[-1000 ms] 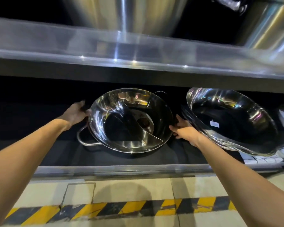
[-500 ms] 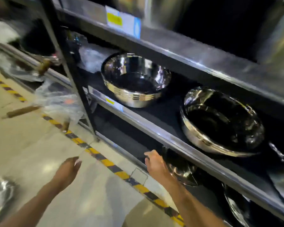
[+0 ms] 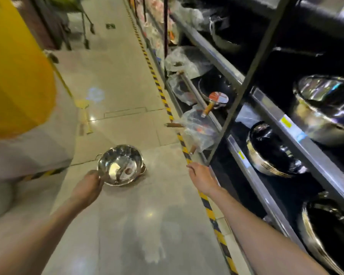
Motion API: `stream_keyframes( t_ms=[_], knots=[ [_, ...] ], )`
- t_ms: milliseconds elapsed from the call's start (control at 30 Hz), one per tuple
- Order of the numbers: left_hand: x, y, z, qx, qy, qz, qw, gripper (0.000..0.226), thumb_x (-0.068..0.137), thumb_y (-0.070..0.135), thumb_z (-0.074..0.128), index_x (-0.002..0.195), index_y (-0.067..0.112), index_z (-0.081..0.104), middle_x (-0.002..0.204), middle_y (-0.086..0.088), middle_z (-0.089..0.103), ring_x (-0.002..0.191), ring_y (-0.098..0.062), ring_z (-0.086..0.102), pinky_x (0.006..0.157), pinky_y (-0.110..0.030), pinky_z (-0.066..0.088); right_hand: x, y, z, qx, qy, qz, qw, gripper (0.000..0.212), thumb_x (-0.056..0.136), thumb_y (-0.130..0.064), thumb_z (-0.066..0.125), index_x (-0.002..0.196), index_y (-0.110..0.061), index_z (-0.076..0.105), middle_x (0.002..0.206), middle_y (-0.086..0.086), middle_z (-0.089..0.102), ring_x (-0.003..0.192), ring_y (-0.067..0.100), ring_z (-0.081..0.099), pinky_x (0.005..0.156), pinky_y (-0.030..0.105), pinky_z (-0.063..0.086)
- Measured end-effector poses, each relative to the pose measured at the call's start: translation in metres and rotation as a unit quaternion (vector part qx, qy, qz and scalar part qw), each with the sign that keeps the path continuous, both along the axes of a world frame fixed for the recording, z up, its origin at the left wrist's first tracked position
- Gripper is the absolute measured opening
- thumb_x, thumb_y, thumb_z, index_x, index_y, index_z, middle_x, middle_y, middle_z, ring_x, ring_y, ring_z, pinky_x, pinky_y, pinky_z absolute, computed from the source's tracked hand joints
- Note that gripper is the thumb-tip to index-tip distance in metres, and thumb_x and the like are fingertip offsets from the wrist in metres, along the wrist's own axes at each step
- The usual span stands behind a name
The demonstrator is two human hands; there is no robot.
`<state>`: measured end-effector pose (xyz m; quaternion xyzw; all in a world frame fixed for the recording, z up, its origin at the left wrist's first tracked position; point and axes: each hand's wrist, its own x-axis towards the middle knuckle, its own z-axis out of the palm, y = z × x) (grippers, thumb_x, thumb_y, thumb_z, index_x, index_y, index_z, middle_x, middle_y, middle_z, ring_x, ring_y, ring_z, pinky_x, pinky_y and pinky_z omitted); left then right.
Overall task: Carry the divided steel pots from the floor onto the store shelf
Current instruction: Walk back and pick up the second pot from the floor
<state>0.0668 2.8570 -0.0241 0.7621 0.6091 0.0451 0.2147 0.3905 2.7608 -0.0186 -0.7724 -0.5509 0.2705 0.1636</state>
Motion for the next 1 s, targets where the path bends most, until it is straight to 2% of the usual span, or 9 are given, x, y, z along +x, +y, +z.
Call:
stream_keyframes(
  t_ms=[100,367,667,833,1000],
  knots=[
    [-0.038,-0.014,0.025,-0.004,-0.002,0.056,0.998,0.033,0.093,0.018,0.044,0.116,-0.003,0.056,0.124,-0.029,0.057,0.113,-0.043,0.053,0.096,-0.045,0.042,-0.034,0.013,0.018,0.009,-0.004,0.038,0.999,0.031,0.095,-0.013,0.04,0.117,-0.006,0.061,0.12,0.018,0.06,0.114,0.033,0.055,0.099,0.042,0.045],
    [-0.095,-0.035,0.048,-0.031,-0.022,0.114,0.993,0.043,0.095,0.021,0.04,0.131,-0.003,0.041,0.138,-0.026,0.045,0.128,-0.039,0.041,0.108,-0.044,0.032,-0.086,0.036,0.046,0.005,-0.022,0.081,0.996,0.033,0.096,-0.012,0.038,0.122,-0.004,0.057,0.125,0.017,0.055,0.116,0.032,0.052,0.1,0.038,0.042],
    [-0.127,-0.02,0.055,-0.041,-0.037,0.109,0.992,0.046,0.096,0.022,0.038,0.134,-0.001,0.036,0.142,-0.022,0.041,0.132,-0.035,0.037,0.11,-0.043,0.03,-0.122,0.062,0.052,0.003,-0.043,0.092,0.995,0.034,0.097,-0.013,0.038,0.126,-0.005,0.053,0.13,0.016,0.053,0.117,0.032,0.052,0.099,0.037,0.041],
    [-0.143,0.019,0.055,-0.032,0.0,0.064,0.997,0.046,0.096,0.024,0.037,0.136,0.001,0.034,0.144,-0.02,0.039,0.131,-0.034,0.039,0.109,-0.044,0.033,-0.154,0.096,0.041,0.0,-0.049,0.088,0.995,0.037,0.096,-0.012,0.039,0.131,-0.004,0.046,0.138,0.013,0.045,0.126,0.029,0.044,0.106,0.039,0.038],
    [-0.151,0.07,0.045,-0.029,0.018,0.034,0.999,0.046,0.096,0.024,0.036,0.136,0.001,0.034,0.144,-0.02,0.039,0.129,-0.036,0.04,0.106,-0.046,0.036,-0.178,0.141,0.021,-0.015,-0.049,0.081,0.995,0.039,0.096,-0.014,0.039,0.135,-0.005,0.043,0.141,0.01,0.041,0.129,0.028,0.04,0.105,0.038,0.036]
  ],
)
